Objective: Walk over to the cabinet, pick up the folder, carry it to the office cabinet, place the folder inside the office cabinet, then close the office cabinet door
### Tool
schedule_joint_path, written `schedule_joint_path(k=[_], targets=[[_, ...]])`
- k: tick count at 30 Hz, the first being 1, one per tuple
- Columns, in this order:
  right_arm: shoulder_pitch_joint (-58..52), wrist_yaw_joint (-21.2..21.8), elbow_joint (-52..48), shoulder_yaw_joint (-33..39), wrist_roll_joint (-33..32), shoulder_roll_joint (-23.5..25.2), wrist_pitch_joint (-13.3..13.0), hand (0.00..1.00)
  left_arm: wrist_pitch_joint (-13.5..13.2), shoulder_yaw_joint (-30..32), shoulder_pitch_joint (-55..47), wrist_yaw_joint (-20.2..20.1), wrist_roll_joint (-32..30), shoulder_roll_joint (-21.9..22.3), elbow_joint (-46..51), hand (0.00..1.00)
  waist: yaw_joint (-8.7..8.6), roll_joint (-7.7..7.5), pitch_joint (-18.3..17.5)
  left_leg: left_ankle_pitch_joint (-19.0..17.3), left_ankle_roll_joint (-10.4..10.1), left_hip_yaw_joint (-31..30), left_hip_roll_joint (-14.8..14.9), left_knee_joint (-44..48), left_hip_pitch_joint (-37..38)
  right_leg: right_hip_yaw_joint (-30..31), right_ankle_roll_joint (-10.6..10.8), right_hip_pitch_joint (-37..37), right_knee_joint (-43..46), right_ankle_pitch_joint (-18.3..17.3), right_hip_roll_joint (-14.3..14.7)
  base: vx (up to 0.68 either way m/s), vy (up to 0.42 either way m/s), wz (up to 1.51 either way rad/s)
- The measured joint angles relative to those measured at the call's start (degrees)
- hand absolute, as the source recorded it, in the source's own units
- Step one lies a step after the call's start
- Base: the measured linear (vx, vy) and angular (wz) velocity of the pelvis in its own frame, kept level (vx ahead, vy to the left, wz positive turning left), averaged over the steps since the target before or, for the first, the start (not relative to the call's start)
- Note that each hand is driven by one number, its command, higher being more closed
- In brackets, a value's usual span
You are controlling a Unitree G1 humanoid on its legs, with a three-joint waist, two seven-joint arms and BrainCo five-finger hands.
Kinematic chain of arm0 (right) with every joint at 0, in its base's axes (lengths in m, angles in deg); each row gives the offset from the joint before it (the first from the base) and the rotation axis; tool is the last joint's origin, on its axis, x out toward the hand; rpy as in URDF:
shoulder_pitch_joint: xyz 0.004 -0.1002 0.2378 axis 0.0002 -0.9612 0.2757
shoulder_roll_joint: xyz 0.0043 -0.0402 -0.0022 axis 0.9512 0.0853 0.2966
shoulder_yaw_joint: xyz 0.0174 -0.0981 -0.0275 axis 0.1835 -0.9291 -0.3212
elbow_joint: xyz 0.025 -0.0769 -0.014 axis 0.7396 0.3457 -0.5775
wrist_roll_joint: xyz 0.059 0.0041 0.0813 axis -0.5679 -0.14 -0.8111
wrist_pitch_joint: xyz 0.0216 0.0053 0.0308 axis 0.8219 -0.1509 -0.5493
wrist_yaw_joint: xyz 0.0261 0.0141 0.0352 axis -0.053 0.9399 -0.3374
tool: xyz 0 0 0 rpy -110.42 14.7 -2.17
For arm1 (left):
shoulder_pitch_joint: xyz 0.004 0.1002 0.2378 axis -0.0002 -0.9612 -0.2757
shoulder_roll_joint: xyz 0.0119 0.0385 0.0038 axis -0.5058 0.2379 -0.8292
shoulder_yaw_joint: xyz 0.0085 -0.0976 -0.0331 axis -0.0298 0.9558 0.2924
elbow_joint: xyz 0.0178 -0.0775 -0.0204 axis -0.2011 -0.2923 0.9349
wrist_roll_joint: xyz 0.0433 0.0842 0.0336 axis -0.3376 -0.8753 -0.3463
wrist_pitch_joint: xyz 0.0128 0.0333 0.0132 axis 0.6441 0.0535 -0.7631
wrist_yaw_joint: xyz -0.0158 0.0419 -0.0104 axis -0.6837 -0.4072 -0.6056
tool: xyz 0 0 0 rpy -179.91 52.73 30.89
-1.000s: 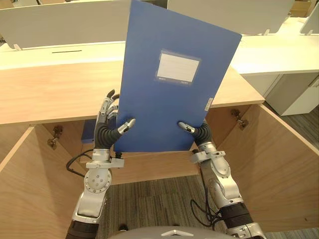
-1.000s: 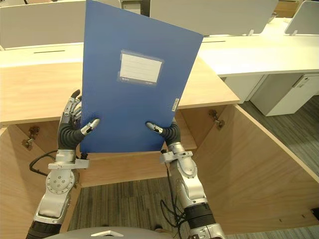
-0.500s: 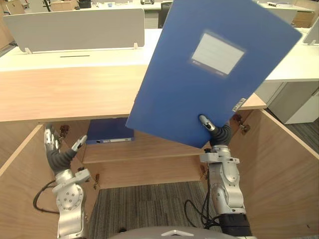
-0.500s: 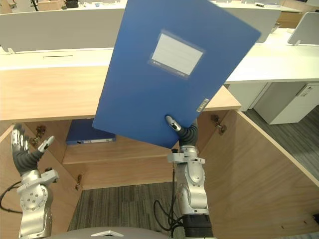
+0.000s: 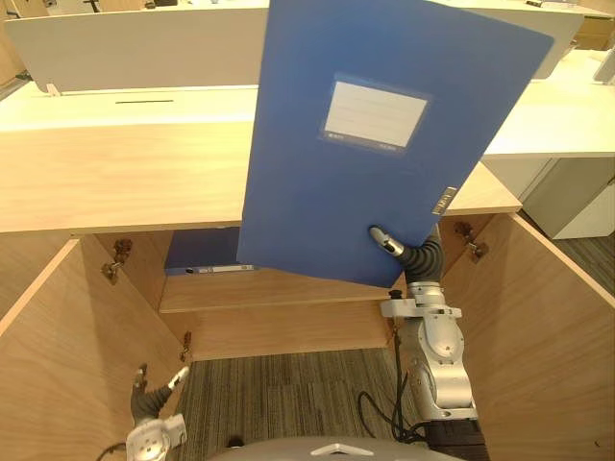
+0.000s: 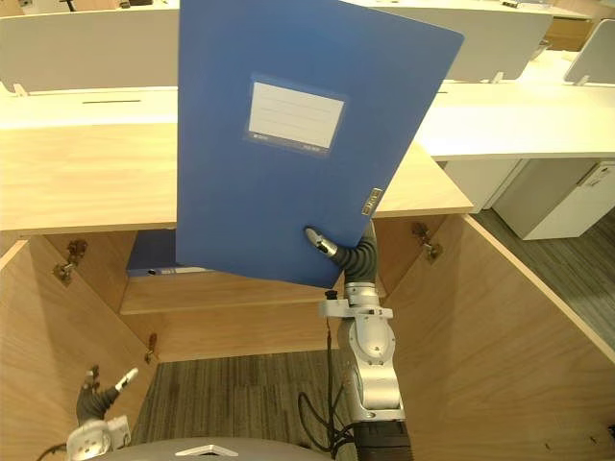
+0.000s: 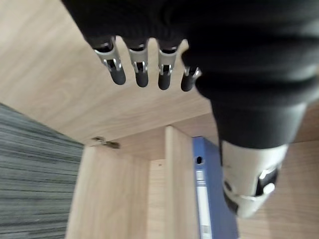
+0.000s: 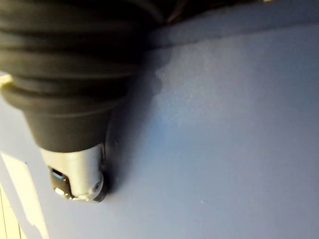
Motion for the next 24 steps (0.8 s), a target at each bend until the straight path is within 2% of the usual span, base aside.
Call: schedule_joint_path(k=[4, 14, 17, 18, 21, 24], targets=[[0.01, 0.38, 0.08, -3.65, 2.21, -3.64, 0.00, 1.00, 0.73, -1.33, 0.28, -1.02, -0.83, -1.10, -7.21, 0.00, 0.21, -0.29, 0.23, -0.02, 0.00, -0.02, 0.00, 0.00, -0.02, 0.01, -0.08, -0.07, 0.08, -0.03, 0.06, 0.00, 0.000, 0.00], [1.15, 1.50, 5.46, -14.45, 6.99, -7.88, 0.19, 1.00, 1.78, -6.16, 3.75, -2.43, -4.19, -3.06, -16.26, 0.00, 0.59, -0.45, 1.45, -0.61, -0.03, -0.03, -0.07, 0.00, -1.41, 0.37, -0.17, -1.59, -0.02, -0.54, 0.06, 0.00, 0.000, 0.00], [4.16, 1.55, 9.11, -19.15, 11.04, -10.30, 0.46, 1.00, 1.89, -8.11, 4.96, -2.54, -4.31, -3.82, -16.29, 0.00, 0.83, 0.11, 3.71, -0.59, -0.02, 0.06, -0.06, 0.01, -2.56, 0.62, -0.28, -3.01, 0.21, -0.46, 0.12, 0.00, 0.002, -0.03], [6.09, 1.61, 10.48, -21.00, 12.03, -11.43, 0.69, 1.00, 1.90, -9.23, 5.88, -2.68, -4.76, -4.28, -16.29, 0.00, 0.91, -0.43, 4.46, -0.18, -0.02, 0.10, 0.01, 0.04, -3.61, 0.83, -0.55, -4.31, 0.85, -0.16, 0.14, 0.01, 0.003, -0.10], [12.63, 1.60, 13.08, -23.59, 14.35, -13.57, 1.22, 1.00, 1.89, -11.49, 9.93, -2.75, -5.23, -5.42, -16.23, 0.00, 1.20, -0.06, 9.10, 0.61, 0.52, 0.49, 0.13, 2.77, -9.53, 1.87, -0.65, -11.52, 5.65, 0.12, -0.07, -0.02, 0.011, -0.09], [18.25, 1.43, 16.64, -23.83, 15.83, -14.54, 1.70, 1.00, 1.82, -12.57, 14.36, -2.72, -5.22, -6.27, -16.02, 0.00, 1.16, 0.36, 14.11, -2.63, 1.21, -0.06, 1.16, 11.91, -17.00, 2.17, -0.86, -16.63, 9.73, -0.39, -0.36, -0.08, 0.008, 0.02]])
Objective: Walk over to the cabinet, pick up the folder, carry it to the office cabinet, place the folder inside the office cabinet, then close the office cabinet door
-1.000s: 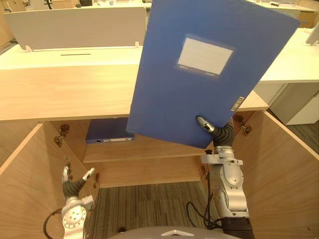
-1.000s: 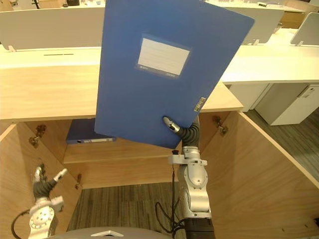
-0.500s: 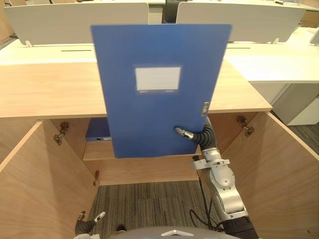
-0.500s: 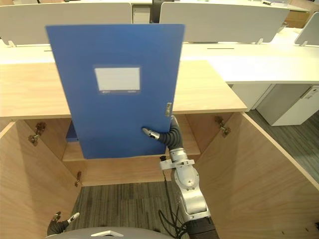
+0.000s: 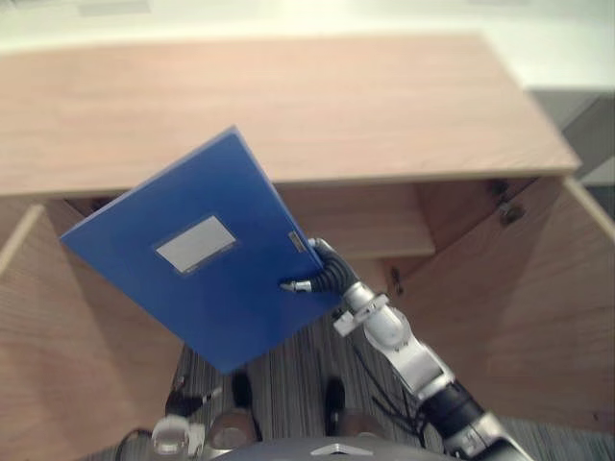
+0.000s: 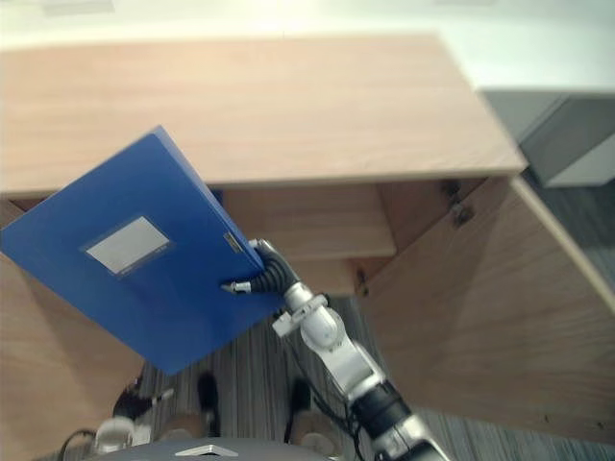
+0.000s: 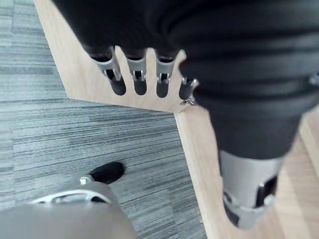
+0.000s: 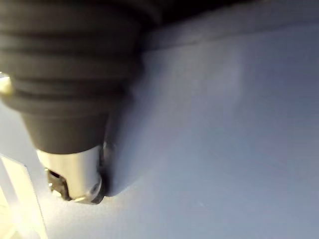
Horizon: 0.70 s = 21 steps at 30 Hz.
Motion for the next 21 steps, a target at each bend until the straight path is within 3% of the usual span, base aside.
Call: schedule_joint_path(k=[1, 9, 14, 21], targets=[[2.09, -0.09, 1.21, -0.09, 0.03, -0.96, 0.65, 1.00, -0.16, -0.76, 1.58, 0.02, 0.01, -0.21, 0.60, 0.00, -0.06, 0.47, 2.58, -2.20, 0.13, -0.54, 0.75, 5.19, -3.66, -0.03, -0.01, -2.55, 3.10, -1.17, -0.02, -0.13, 0.029, 0.02], [5.15, -2.14, 1.99, -0.07, 1.05, -4.20, 1.38, 1.00, -0.55, -3.26, 5.26, 0.13, 0.63, -2.56, 6.83, 0.00, 0.31, 1.53, 9.89, -9.19, 0.67, -3.16, 3.03, 24.52, -23.19, -0.23, -0.04, -21.79, 23.28, -8.73, -1.36, -0.14, 0.034, 0.07], [7.72, -4.62, 0.63, 4.80, -3.92, -2.55, 2.37, 1.00, -0.93, -3.02, 7.18, 0.44, 1.49, -2.54, 12.57, 0.00, 1.46, 2.04, 11.97, -10.31, 1.42, -3.62, 4.61, 30.68, -33.30, -0.17, -0.07, -31.74, 29.23, -9.85, -1.54, -0.11, -0.005, -0.03], [14.56, -9.17, -0.64, 14.44, -13.89, -2.34, 2.42, 1.00, -1.57, -0.88, 6.82, 0.40, 3.55, -1.74, 17.23, 0.00, 3.03, 2.44, 12.34, -11.00, 1.78, -4.61, 4.96, 35.10, -41.93, -0.36, -0.51, -39.95, 33.89, -10.94, -2.24, 0.01, -0.005, 0.04]])
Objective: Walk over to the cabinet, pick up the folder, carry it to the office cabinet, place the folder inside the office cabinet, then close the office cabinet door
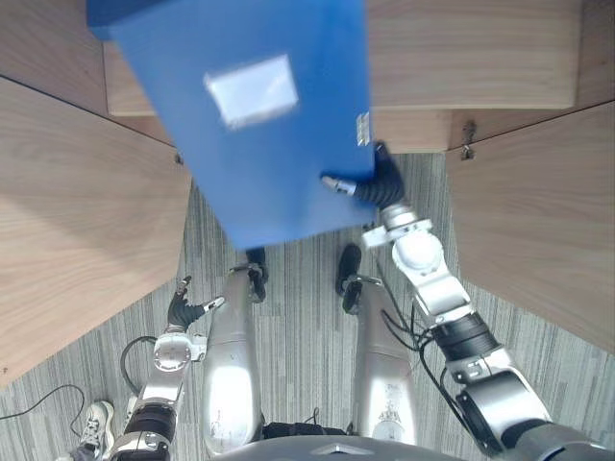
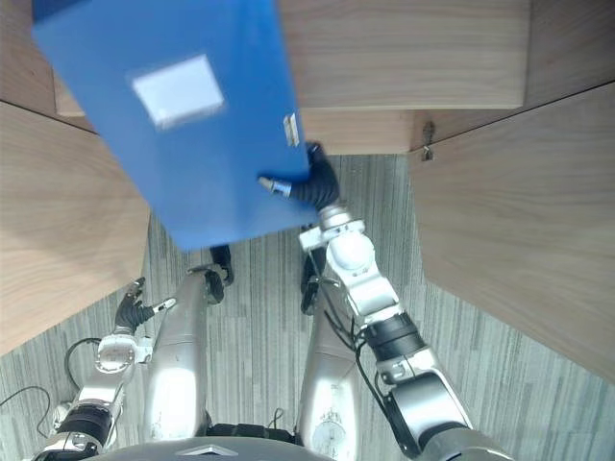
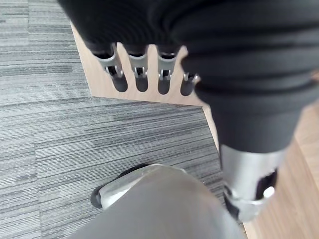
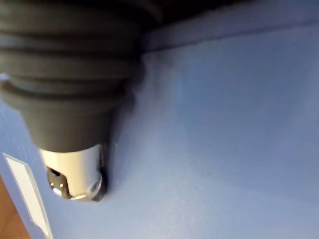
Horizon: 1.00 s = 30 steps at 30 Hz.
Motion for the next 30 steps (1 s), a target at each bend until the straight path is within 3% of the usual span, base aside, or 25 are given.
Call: schedule_joint_path(k=[5, 14, 24, 30], targets=[[6.46, -2.58, 1.87, 4.77, -6.34, 0.09, -0.05, 1.00, -0.29, 0.55, 1.71, 0.03, 0.80, -0.04, 2.44, 0.00, 0.22, 0.00, 0.01, -0.36, 0.42, -1.07, 0.02, 2.96, -4.77, -0.18, 0.33, -4.05, 2.87, -0.96, -0.31, 0.05, 0.003, 0.05], [19.27, -9.39, 14.45, 11.85, -19.58, 0.17, -0.10, 1.00, -1.13, 0.56, 4.11, 0.27, 3.48, 1.11, 6.38, 0.00, 0.57, -0.01, 0.01, -0.87, 0.55, -1.53, 0.14, 4.73, -8.44, -0.37, 0.19, -7.45, 4.38, -1.45, -0.58, 0.00, 0.000, 0.00], [32.08, -12.17, 27.82, 16.20, -32.75, 0.20, 0.99, 1.00, -0.99, -1.73, 6.31, 2.33, 4.49, 4.04, 7.81, 0.00, -0.17, 0.04, -0.05, -0.75, 0.42, -2.72, 0.15, 4.50, -10.07, -1.80, 0.10, -7.77, 3.23, -1.29, -0.49, 0.02, -0.003, 0.02], [40.44, -14.10, 34.33, 18.38, -42.38, 0.63, 1.09, 1.00, -0.52, -1.82, 7.02, 2.94, 4.57, 4.37, 6.35, 0.00, -0.26, 0.10, -0.14, 1.81, 0.65, -1.69, -0.04, 0.06, -9.14, -2.19, -0.23, -6.96, -0.71, 1.32, -0.36, 0.00, 0.000, 0.00]])
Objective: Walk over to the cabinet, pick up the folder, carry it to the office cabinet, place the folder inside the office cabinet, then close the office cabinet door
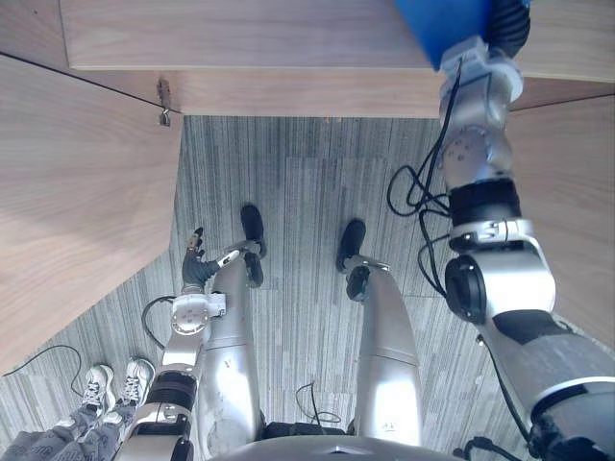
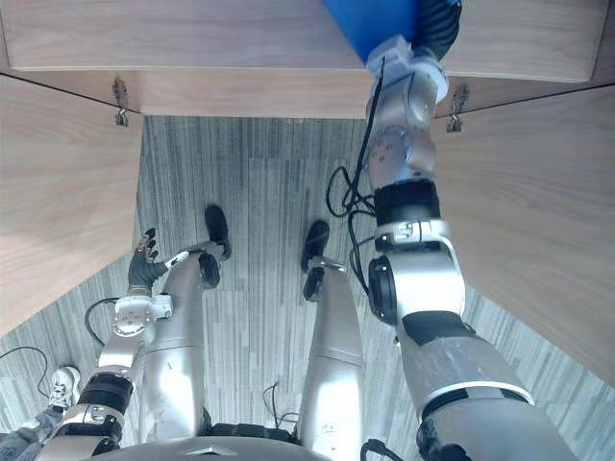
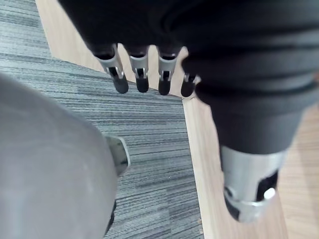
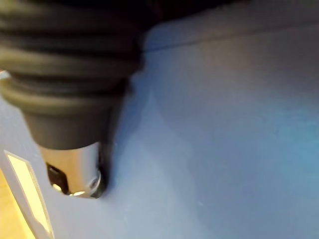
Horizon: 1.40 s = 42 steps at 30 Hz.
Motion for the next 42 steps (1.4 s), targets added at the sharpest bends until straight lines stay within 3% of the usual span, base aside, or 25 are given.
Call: schedule_joint_path(k=[7, 8, 19, 27, 42], targets=[[2.73, -2.78, 2.33, 2.23, -7.21, 1.47, 0.11, 1.00, 0.53, -0.48, 0.51, 1.73, 1.01, 1.17, -1.22, 0.00, 0.11, 0.05, -0.16, 1.98, 0.05, 0.35, -0.34, -3.53, 1.84, -1.13, -0.47, 2.06, -2.94, 1.48, -0.02, -0.01, -0.003, 0.06], [3.38, -3.22, 2.33, 2.41, -7.78, 1.71, 0.11, 0.00, 0.61, -0.47, 0.69, 2.17, 1.01, 1.39, -1.34, 0.00, 0.10, 0.05, -0.16, 2.21, 0.04, 0.45, -0.35, -3.85, 2.01, -1.11, -0.53, 2.06, -3.00, 1.56, -0.02, 0.00, 0.000, 0.00], [6.53, -4.29, 2.40, 2.63, -9.29, 2.18, 0.01, 0.00, 1.19, -1.55, 2.34, 2.31, 1.17, 4.35, -3.16, 0.00, -0.10, 0.91, -0.68, 4.12, -0.62, 0.30, -0.69, -7.17, 3.13, -2.24, -0.92, 3.08, -5.00, 2.05, 0.01, 0.01, -0.007, 0.04], [8.81, -4.13, 3.47, -1.39, 0.03, 2.53, 1.35, 0.00, 1.22, -1.66, 2.49, 3.53, 1.19, 4.81, -3.50, 0.00, -0.06, 1.16, -0.83, 4.23, -0.70, 0.23, -0.64, -7.10, 3.25, -2.32, -0.95, 3.31, -4.81, 2.06, 0.02, 0.00, 0.000, 0.00], [7.70, -4.15, 4.08, -2.83, 4.40, 2.93, 2.21, 0.00, 1.80, -1.67, 3.82, 3.72, 1.24, 4.79, -4.87, 0.00, -0.08, 1.19, -0.84, 4.22, -0.65, 0.46, -0.18, -6.15, 3.38, -2.18, -1.23, 3.31, -4.10, 1.99, 0.23, 0.00, 0.000, 0.00]])
